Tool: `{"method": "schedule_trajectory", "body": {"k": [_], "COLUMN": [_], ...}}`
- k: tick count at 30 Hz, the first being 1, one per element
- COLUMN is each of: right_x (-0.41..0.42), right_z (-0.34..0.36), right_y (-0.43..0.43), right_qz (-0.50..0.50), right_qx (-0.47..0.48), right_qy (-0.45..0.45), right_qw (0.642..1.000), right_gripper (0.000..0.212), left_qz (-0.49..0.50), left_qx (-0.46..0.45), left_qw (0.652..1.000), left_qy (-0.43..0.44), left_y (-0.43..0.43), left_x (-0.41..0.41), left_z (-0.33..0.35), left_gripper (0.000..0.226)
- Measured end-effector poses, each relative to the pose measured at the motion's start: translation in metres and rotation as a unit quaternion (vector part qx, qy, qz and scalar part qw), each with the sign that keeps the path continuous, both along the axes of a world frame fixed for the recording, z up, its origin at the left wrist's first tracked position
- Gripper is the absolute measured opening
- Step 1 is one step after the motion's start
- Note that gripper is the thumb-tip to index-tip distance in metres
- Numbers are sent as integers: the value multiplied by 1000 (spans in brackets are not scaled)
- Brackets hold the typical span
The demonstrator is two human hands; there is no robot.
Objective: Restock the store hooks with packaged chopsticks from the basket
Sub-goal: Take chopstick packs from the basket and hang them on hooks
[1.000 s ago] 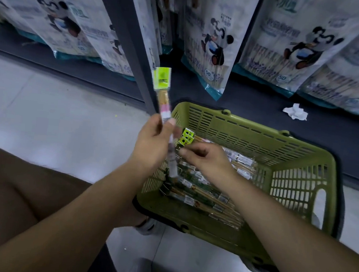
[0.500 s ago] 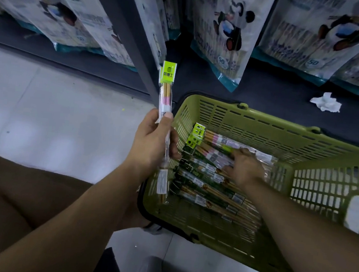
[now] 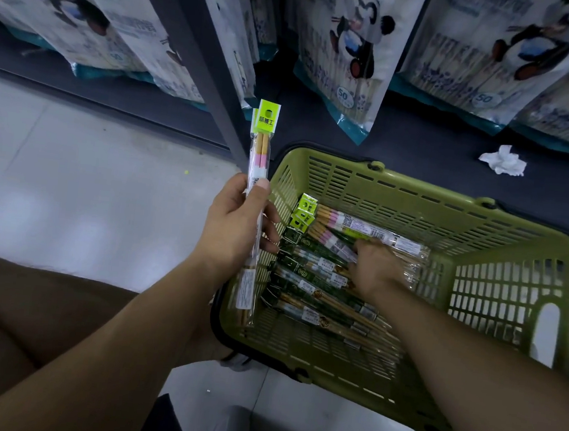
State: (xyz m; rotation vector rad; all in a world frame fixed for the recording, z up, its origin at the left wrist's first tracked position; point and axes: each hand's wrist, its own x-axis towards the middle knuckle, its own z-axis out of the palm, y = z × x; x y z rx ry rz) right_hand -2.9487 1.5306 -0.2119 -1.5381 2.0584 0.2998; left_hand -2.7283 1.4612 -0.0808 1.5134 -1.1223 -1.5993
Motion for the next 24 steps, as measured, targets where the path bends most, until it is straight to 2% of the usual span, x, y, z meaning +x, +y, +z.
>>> {"method": "schedule_trajectory", "body": {"k": [7, 11, 13, 16, 18, 20, 22, 24], "right_x": [-11, -20, -25, -24, -13, 7, 30, 51], "right_z": [0, 9, 18, 41, 63, 88, 108, 121], "right_y": [5, 7, 9, 11, 8, 3, -2, -3], "right_qz": [-16, -41, -78, -141, -173, -191, -197, -192], "right_qx": [6, 3, -11, -65, -100, -117, -126, -142], "right_qy": [3, -59, -121, -220, -303, -389, -442, -454], "right_qw": [1000, 997, 990, 963, 932, 893, 866, 859], "right_gripper": [13, 7, 15, 19, 7, 9, 8, 5], "left_qz": [1, 2, 0, -15, -21, -31, -26, -17], "left_qx": [2, 5, 7, -5, -1, 22, 32, 40], "left_qw": [1000, 1000, 1000, 999, 997, 993, 996, 998], "left_qy": [1, 0, -2, -44, -77, -107, -85, -46], "left_y": [0, 2, 2, 4, 8, 14, 21, 25], "left_x": [-3, -4, -5, -9, -11, -13, -18, -25], "left_z": [1, 2, 2, -2, -6, -7, -3, 2], "left_gripper": [16, 15, 15, 16, 23, 35, 43, 58]}}
